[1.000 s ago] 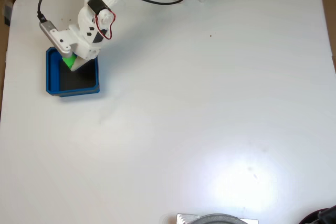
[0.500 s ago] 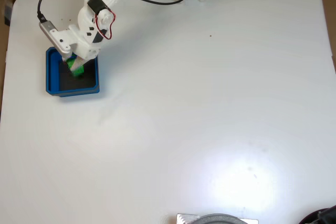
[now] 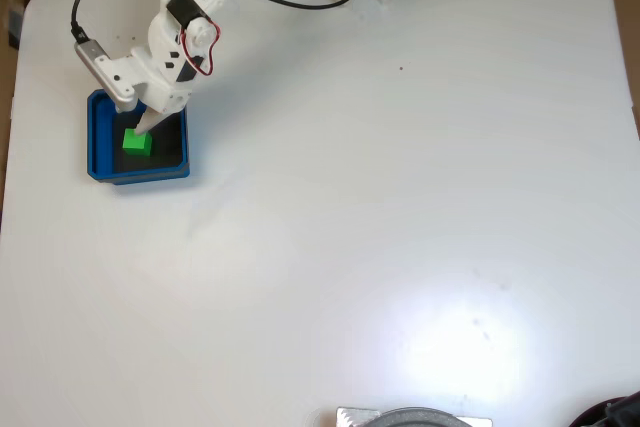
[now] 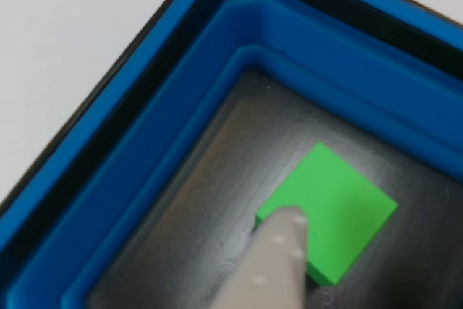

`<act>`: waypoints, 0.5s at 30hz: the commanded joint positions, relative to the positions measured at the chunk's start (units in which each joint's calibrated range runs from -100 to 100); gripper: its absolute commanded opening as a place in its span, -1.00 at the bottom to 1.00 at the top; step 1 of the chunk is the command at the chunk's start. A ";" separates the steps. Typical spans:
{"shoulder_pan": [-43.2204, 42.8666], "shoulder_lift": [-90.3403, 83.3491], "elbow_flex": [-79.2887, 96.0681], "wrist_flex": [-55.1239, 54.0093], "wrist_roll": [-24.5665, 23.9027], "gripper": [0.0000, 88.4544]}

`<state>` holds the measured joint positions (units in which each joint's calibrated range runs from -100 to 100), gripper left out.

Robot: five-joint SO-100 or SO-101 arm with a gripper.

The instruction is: Pick up green cube and drop it in the blue box

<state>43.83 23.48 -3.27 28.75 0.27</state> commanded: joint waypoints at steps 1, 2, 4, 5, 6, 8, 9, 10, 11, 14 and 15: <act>0.29 -1.65 -2.66 -1.48 0.15 -0.44; 0.29 -2.15 -2.66 -1.48 0.29 -0.44; 0.29 -4.24 -2.66 -1.48 0.20 -0.44; 0.29 -5.75 -2.66 -1.48 0.15 -0.44; 0.29 -7.51 -2.39 -1.40 0.15 -0.44; 0.29 -11.02 -1.49 -1.40 0.15 -0.44; 0.29 -12.94 -1.13 -1.40 0.15 -0.44; 0.29 -14.86 -0.86 -1.40 0.15 -0.44; 0.21 -16.79 -0.50 -1.40 0.15 -0.44; 0.06 -22.64 0.93 -1.40 0.15 -0.44; 0.06 -24.48 1.65 -1.40 0.15 -0.44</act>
<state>43.83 9.61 -2.37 28.75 0.37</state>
